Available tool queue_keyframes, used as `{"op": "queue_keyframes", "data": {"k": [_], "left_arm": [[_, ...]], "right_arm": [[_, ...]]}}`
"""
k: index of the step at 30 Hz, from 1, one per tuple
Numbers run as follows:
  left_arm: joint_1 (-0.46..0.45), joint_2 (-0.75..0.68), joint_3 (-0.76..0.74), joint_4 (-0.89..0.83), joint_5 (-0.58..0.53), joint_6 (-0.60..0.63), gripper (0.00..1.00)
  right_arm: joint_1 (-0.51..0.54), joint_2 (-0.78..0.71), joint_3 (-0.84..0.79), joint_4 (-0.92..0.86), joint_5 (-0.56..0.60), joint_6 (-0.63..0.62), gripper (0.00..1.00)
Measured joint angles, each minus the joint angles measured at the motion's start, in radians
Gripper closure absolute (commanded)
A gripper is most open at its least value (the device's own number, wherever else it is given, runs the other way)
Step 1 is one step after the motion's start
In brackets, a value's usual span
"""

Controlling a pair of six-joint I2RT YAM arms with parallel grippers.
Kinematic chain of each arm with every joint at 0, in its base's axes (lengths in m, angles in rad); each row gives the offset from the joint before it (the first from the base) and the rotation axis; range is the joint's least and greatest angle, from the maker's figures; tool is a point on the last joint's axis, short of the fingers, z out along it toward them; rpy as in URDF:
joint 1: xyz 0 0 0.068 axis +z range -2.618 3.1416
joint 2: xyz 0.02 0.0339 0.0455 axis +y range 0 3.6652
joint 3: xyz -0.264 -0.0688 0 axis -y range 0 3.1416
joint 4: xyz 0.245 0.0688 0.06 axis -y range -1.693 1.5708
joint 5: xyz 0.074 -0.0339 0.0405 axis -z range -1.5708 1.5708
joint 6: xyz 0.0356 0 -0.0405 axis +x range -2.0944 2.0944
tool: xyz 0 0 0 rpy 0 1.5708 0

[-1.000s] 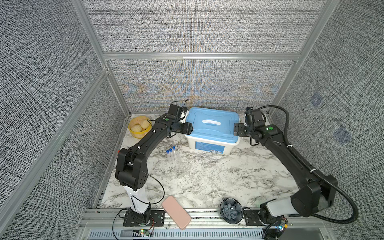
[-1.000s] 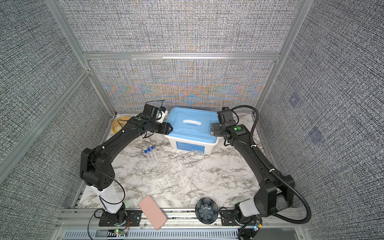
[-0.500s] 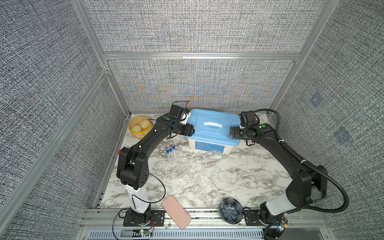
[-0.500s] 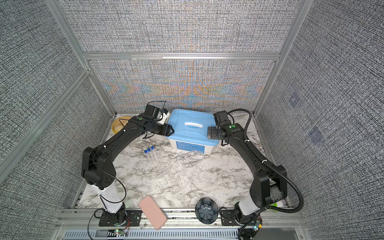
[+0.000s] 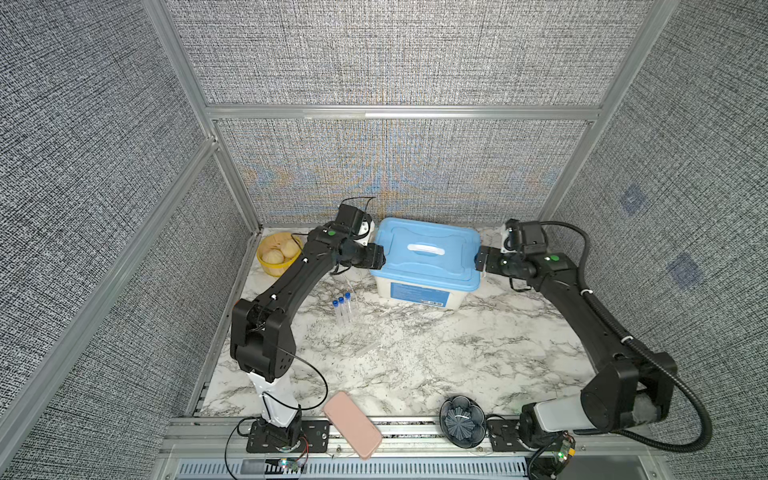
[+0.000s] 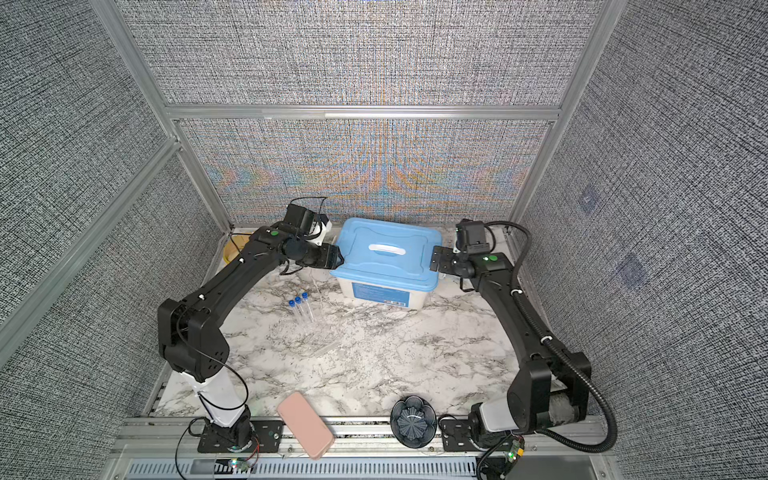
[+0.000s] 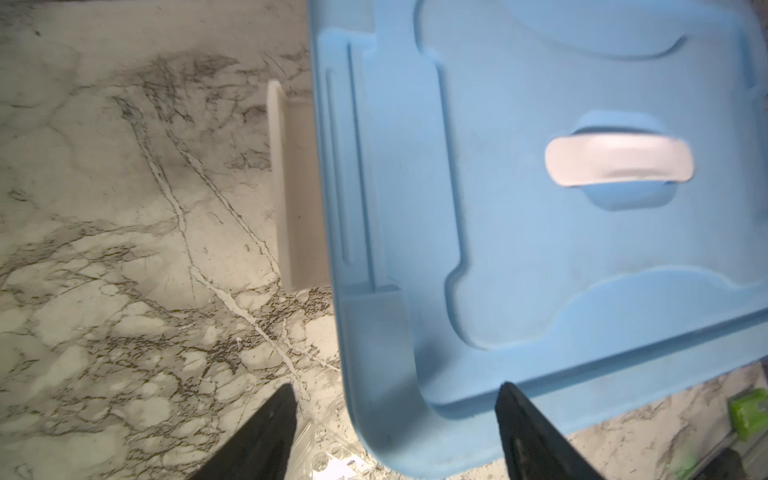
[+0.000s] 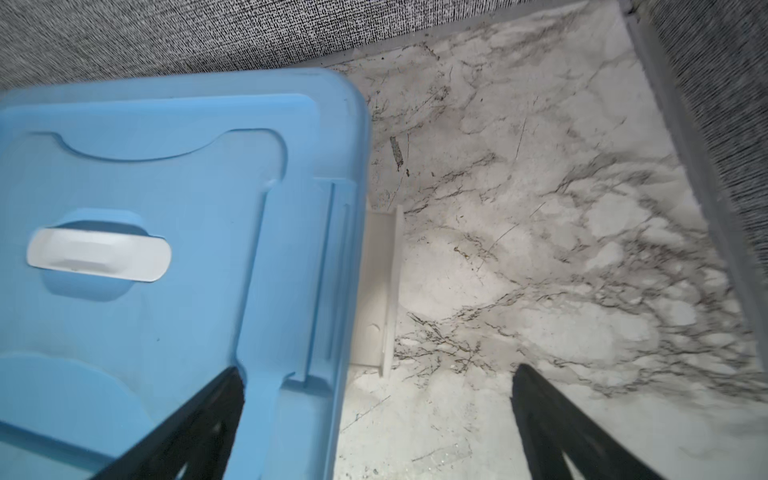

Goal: Organize the chemistry lab equipment

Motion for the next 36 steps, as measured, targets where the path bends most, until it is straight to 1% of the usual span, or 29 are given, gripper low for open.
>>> {"op": "queue_keyframes", "data": {"k": [1, 4, 6, 8, 11, 15, 19, 26, 32, 36], "left_arm": [[0.003, -0.003, 0.007, -0.002, 0.000, -0.008, 0.21], [0.014, -0.006, 0.014, -0.003, -0.002, -0.028, 0.21], [0.026, -0.003, 0.014, -0.002, -0.003, -0.041, 0.21], [0.037, 0.008, 0.014, 0.019, -0.004, -0.041, 0.21], [0.047, 0.051, 0.029, 0.037, -0.019, -0.041, 0.23], [0.047, 0.121, 0.085, 0.023, -0.012, -0.053, 0.25], [0.058, 0.148, 0.106, 0.016, 0.000, -0.071, 0.25], [0.060, 0.197, 0.148, 0.005, 0.022, -0.079, 0.26], [0.063, 0.221, 0.153, 0.043, 0.060, -0.081, 0.28], [0.064, 0.229, 0.153, 0.055, 0.058, -0.078, 0.28]], "right_arm": [[-0.032, -0.003, -0.024, 0.026, -0.056, 0.012, 0.01], [-0.133, 0.019, -0.088, 0.129, -0.278, 0.058, 0.01], [-0.193, 0.056, -0.127, 0.217, -0.434, 0.102, 0.01], [-0.236, 0.096, -0.166, 0.298, -0.553, 0.148, 0.03], [-0.257, 0.156, -0.188, 0.392, -0.691, 0.192, 0.09], [-0.257, 0.214, -0.188, 0.476, -0.815, 0.224, 0.14], [-0.253, 0.251, -0.188, 0.545, -0.888, 0.262, 0.14], [-0.233, 0.301, -0.176, 0.596, -0.927, 0.303, 0.23], [-0.223, 0.274, -0.152, 0.576, -0.920, 0.309, 0.28], [-0.209, 0.253, -0.115, 0.506, -0.884, 0.271, 0.31]]}}
